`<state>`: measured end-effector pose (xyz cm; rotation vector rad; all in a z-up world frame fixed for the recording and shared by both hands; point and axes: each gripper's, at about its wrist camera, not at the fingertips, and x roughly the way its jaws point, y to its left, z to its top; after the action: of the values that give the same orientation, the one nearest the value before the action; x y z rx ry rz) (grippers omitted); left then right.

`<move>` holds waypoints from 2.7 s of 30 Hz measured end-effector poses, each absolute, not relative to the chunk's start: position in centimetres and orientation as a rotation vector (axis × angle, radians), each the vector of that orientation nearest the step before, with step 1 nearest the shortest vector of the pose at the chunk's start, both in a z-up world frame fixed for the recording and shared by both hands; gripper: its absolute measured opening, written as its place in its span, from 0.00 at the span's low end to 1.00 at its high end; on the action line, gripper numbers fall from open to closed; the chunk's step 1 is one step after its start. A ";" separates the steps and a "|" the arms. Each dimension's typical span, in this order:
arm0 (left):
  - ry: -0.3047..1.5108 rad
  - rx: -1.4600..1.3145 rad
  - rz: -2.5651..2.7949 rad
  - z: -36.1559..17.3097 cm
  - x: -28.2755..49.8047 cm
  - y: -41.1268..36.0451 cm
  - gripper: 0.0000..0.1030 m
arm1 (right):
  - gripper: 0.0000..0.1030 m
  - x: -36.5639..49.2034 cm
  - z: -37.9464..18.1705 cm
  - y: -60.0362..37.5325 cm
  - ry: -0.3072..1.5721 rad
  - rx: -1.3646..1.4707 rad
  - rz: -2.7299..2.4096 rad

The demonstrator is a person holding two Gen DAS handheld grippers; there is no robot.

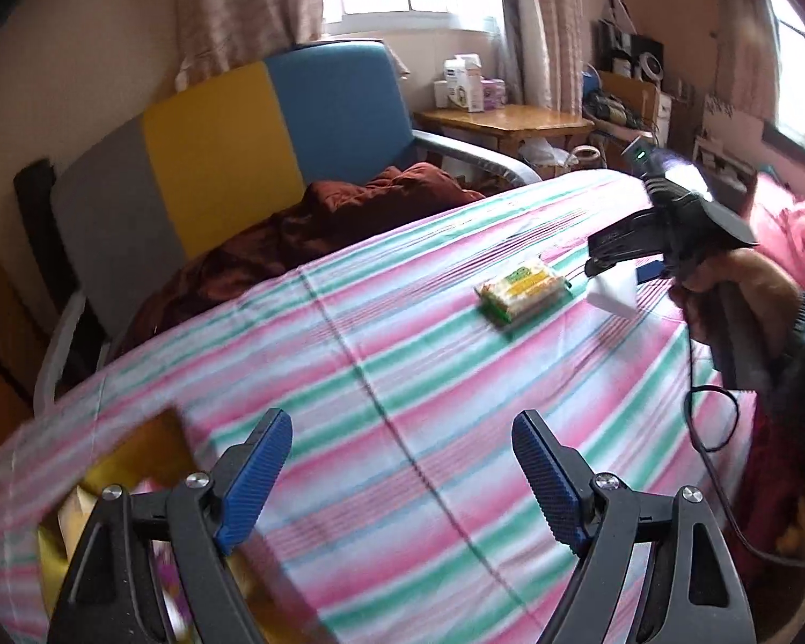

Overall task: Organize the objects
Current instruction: 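Grasp the white sponge block with the right tool, then grasp the yellow WEIDAN cracker packet with the left tool, then carry both items over the gold tray and open both tools to release them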

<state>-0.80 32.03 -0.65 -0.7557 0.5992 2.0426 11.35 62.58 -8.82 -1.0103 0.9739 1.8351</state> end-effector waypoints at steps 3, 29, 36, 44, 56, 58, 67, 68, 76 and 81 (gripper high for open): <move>0.669 -0.733 1.994 -0.9 -1.4 35.6 0.82 | 0.59 10.7 -7.9 63.2 1.012 -0.943 1.864; 0.986 -0.539 1.522 -10.3 -3.3 57.2 0.80 | 0.60 13.1 -9.0 64.2 1.182 -0.895 1.838; 0.838 -0.732 1.541 -11.3 -4.8 57.8 0.50 | 0.60 12.3 -9.3 64.1 1.142 -0.937 1.844; 0.699 -0.942 1.822 -11.1 -5.7 50.2 0.49 | 0.60 8.7 -9.7 62.3 1.049 -1.095 1.976; 0.487 -1.149 2.213 -10.3 -2.0 34.4 0.49 | 0.60 1.5 -9.7 53.0 0.661 -1.471 2.397; 0.480 -1.117 2.247 -10.5 -1.5 33.8 0.49 | 0.60 1.0 -9.6 51.1 0.584 -1.508 2.443; 0.438 -1.044 2.295 -11.3 -0.2 32.5 0.48 | 0.60 0.1 -10.7 47.8 0.359 -1.622 2.501; 0.425 -1.049 2.293 -11.4 -0.3 32.4 0.48 | 0.60 -0.1 -10.8 47.9 0.344 -1.629 2.499; 0.416 -1.041 2.294 -11.4 -0.5 32.7 0.48 | 0.60 -0.7 -11.3 47.5 0.260 -1.632 2.492; 0.402 -1.037 2.292 -11.4 -0.6 32.6 0.48 | 0.60 -0.6 -11.1 47.2 0.224 -1.616 2.493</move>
<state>-0.58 32.61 -11.42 -1.0374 0.4023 2.2919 -0.63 47.19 -11.05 -1.6164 0.2238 2.4929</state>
